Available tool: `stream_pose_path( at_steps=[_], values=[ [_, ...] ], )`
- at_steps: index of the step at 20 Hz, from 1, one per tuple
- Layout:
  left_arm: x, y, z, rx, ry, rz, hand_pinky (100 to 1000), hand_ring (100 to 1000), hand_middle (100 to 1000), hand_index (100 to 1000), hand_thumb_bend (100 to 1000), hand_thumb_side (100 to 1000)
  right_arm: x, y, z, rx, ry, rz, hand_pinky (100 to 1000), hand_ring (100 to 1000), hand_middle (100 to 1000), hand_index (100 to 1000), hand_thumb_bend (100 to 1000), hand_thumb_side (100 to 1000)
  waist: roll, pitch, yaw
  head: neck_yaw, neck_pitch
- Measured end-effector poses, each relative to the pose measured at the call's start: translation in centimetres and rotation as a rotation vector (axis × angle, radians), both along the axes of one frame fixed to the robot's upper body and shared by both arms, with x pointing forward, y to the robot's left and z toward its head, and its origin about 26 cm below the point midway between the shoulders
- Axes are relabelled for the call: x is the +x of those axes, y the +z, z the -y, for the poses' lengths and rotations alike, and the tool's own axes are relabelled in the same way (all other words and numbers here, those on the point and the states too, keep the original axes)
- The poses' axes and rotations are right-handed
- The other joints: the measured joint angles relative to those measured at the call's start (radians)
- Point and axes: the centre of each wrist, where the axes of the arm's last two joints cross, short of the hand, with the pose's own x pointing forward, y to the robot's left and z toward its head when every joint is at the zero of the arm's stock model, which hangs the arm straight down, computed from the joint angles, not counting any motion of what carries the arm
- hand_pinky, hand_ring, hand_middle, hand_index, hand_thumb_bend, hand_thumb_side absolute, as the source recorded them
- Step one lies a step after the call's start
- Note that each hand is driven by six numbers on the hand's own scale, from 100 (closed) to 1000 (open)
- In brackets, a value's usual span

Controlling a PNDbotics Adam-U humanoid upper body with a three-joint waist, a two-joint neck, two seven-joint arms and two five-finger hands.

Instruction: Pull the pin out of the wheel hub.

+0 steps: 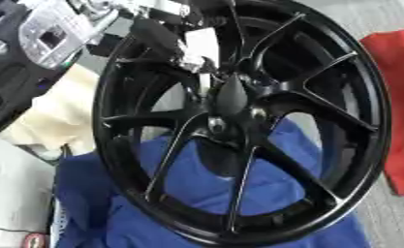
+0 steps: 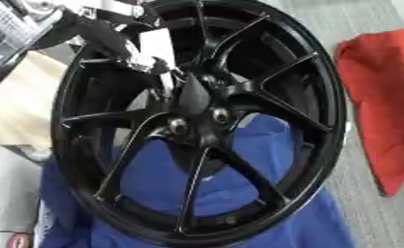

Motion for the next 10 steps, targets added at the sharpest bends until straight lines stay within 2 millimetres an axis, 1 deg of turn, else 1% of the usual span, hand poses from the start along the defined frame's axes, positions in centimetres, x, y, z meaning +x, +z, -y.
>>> stream_pose_path(
  at_steps=[2,3,4,5,6,7,8,9,10],
  values=[
    [-0.03,-0.01,0.09,-0.013,0.011,0.0,727,576,426,733,100,536,0.0,-0.06,0.02,0.0,0.0,-0.002,548,619,553,615,147,632,0.0,0.0,-0.001,0.0,0.0],
    [-0.05,-0.01,0.1,-0.02,0.017,0.001,717,557,388,703,100,564,0.0,-0.08,0.03,0.0,-0.001,-0.002,548,620,553,615,146,634,0.0,0.0,-0.001,0.0,0.0],
    [-0.06,-0.02,0.12,-0.028,0.024,0.0,717,557,388,703,100,564,0.0,-0.09,0.03,0.0,-0.001,-0.002,548,620,553,615,146,634,0.001,0.0,-0.001,0.001,0.0],
    [-0.06,-0.07,0.15,-0.035,0.028,-0.002,711,537,348,672,100,536,0.0,-0.09,0.03,0.0,-0.001,-0.003,549,621,554,615,149,634,0.001,0.0,-0.002,0.001,0.0],
    [-0.08,-0.11,0.2,-0.04,0.031,-0.004,710,532,338,661,100,484,0.0,-0.1,0.03,0.0,-0.001,-0.003,550,621,554,616,151,634,0.001,0.0,-0.002,0.002,0.0],
    [-0.11,-0.11,0.24,-0.046,0.032,-0.007,708,525,318,641,100,454,0.0,-0.11,0.04,0.0,-0.001,-0.003,551,623,554,615,152,635,0.001,0.0,-0.002,0.002,0.0],
    [-0.12,-0.11,0.24,-0.05,0.034,-0.01,707,523,313,637,100,447,0.0,-0.12,0.04,0.0,-0.002,-0.003,550,623,554,615,152,635,0.001,0.0,-0.002,0.003,0.0],
    [-0.14,-0.07,0.26,-0.054,0.035,-0.012,701,514,287,596,100,410,0.0,-0.12,0.04,-0.001,-0.002,-0.003,551,623,554,615,153,636,0.001,0.0,-0.002,0.003,0.0],
    [-0.16,-0.03,0.28,-0.057,0.035,-0.012,698,509,275,571,100,400,0.0,-0.13,0.04,-0.001,-0.002,-0.003,552,624,554,616,154,636,0.001,-0.001,-0.002,0.004,0.0]
  ],
)
